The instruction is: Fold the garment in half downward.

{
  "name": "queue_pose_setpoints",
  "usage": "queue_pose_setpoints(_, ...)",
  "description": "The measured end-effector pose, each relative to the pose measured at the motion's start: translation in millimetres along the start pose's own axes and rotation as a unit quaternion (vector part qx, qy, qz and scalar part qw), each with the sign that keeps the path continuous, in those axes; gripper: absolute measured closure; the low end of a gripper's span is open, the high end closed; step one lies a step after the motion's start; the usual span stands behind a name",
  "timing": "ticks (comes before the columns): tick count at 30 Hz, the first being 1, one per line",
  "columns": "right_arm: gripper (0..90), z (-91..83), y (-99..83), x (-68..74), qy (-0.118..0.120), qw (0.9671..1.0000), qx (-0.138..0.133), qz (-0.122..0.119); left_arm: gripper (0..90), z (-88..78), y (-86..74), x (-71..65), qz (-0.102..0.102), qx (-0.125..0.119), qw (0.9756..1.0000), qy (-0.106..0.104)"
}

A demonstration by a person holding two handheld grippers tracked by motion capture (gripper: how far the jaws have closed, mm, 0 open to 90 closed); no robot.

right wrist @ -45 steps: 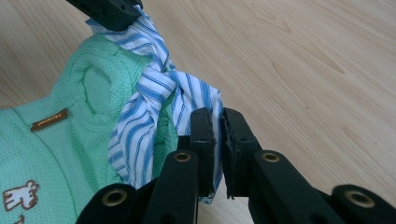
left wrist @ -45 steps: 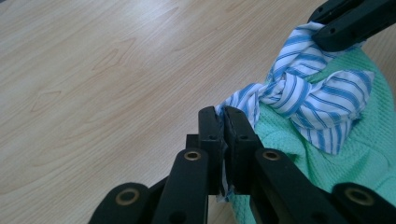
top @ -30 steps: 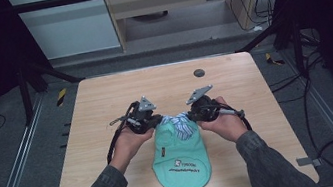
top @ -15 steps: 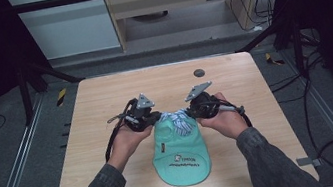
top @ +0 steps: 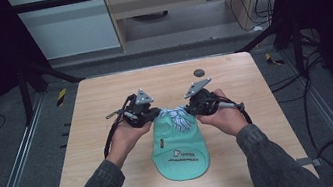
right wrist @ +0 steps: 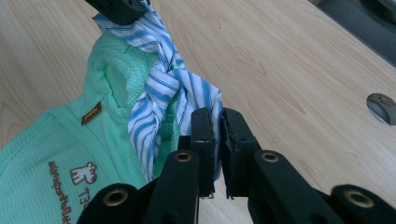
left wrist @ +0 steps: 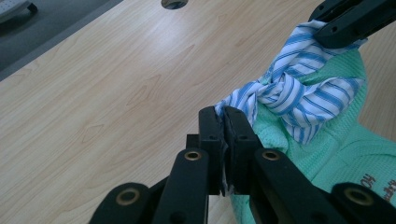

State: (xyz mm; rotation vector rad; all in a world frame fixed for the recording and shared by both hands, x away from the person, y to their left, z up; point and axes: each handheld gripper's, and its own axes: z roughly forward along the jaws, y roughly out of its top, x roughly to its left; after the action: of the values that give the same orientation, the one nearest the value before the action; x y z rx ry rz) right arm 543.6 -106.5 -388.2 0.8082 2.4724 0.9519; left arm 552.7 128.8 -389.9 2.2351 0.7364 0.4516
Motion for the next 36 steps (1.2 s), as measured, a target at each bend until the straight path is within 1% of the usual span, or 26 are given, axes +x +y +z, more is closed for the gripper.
queue_pose_setpoints(9, 84.1, -5.4, 6.0, -2.7, -0.004, 1.0, -0.002, -0.006, 86.7, -2.1, 7.2, 1.9, 0.002, -0.003, 1.0, 0.005)
queue_pose_setpoints(15, 84.2, -8.4, 8.5, -4.4, -0.005, 0.9999, -0.005, -0.008, 86.8, -4.9, 13.2, 2.9, 0.008, -0.001, 0.9999, 0.007)
queue_pose_setpoints(20, 84.2, -10.1, 10.2, -6.7, -0.004, 0.9999, -0.009, -0.004, 86.8, -6.1, 15.4, 3.5, 0.008, -0.005, 0.9999, 0.009)
queue_pose_setpoints(29, 84.2, -11.9, 12.2, -8.1, -0.007, 0.9999, -0.012, -0.01, 86.8, -8.9, 19.3, 3.5, 0.015, -0.004, 0.9998, 0.012)
queue_pose_setpoints(36, 84.2, -12.3, 13.8, -9.8, -0.01, 0.9998, -0.013, -0.009, 86.8, -9.7, 22.8, 3.8, 0.017, -0.005, 0.9997, 0.015)
